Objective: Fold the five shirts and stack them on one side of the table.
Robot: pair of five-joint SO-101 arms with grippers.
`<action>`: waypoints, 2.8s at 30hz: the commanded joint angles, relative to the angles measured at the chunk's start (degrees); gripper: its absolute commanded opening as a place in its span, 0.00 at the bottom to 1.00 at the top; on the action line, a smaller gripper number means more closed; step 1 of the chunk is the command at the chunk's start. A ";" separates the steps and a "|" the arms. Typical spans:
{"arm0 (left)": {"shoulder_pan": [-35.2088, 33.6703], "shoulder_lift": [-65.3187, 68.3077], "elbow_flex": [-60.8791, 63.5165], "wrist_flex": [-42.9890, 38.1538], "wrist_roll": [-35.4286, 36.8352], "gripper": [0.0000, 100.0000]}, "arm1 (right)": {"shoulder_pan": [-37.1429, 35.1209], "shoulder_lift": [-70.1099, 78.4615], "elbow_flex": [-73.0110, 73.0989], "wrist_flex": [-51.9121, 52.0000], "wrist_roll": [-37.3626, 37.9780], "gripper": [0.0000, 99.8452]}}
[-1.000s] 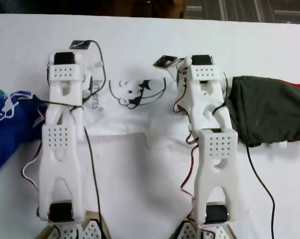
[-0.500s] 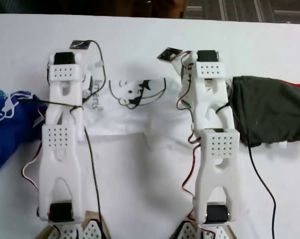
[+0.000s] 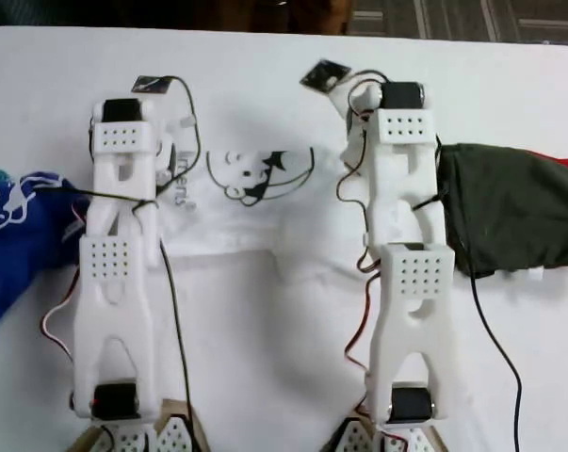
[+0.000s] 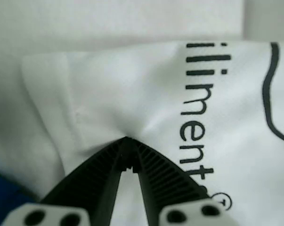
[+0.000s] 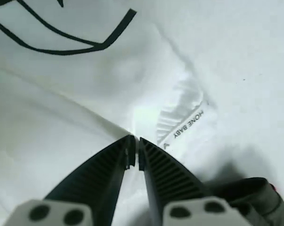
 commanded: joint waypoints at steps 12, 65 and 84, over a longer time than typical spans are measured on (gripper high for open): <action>0.26 0.18 -0.75 -0.26 -0.53 0.03 | -3.03 4.09 -3.60 -7.69 -0.26 0.02; 0.18 0.18 -0.75 -0.18 -0.18 0.03 | -11.12 -33.45 69.01 -11.12 5.36 0.03; 0.18 0.18 -0.75 -0.26 -0.18 0.03 | -6.64 -22.37 53.54 -17.19 6.95 0.03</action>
